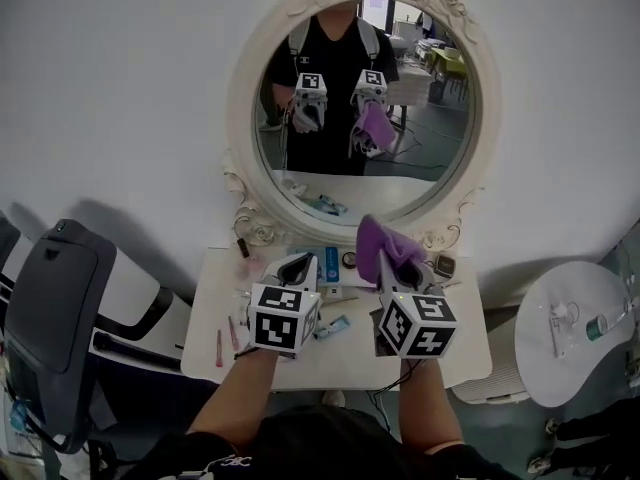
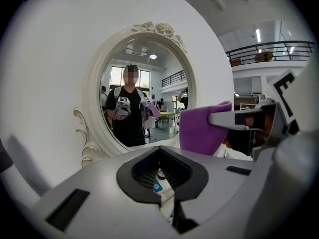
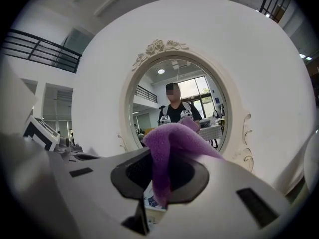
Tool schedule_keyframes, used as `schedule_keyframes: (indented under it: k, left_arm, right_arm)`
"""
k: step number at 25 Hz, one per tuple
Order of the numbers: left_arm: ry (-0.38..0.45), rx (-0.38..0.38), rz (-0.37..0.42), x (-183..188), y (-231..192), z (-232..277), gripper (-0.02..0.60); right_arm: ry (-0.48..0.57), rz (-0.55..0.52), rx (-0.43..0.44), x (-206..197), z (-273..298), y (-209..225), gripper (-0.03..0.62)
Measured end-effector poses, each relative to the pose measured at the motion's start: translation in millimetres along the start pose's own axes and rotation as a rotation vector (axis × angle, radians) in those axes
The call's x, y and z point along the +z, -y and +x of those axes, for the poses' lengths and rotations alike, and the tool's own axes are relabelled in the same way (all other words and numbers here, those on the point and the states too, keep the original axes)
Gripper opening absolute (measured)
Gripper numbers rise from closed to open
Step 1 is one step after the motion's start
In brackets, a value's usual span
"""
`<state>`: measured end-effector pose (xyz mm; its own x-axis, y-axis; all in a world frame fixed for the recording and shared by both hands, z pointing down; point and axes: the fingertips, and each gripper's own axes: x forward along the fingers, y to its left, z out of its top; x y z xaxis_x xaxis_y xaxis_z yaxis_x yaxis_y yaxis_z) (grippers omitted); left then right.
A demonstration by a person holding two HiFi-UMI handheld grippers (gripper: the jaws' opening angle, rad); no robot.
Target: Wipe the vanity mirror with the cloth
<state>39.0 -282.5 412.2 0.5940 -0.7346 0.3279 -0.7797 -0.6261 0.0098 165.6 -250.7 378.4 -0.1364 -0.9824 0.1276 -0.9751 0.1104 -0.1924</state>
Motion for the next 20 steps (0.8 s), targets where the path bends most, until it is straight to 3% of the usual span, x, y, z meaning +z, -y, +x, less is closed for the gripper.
schedule_keyframes:
  k: [10, 20]
  left_arm:
    - [-0.027, 0.12, -0.001, 9, -25, 26, 0.006]
    - [-0.002, 0.089, 0.008, 26, -55, 49, 0.006]
  right_arm:
    - [0.065, -0.081, 0.089, 47, 65, 20, 0.051]
    - [0.268, -0.25, 0.182, 191, 121, -15, 0.049]
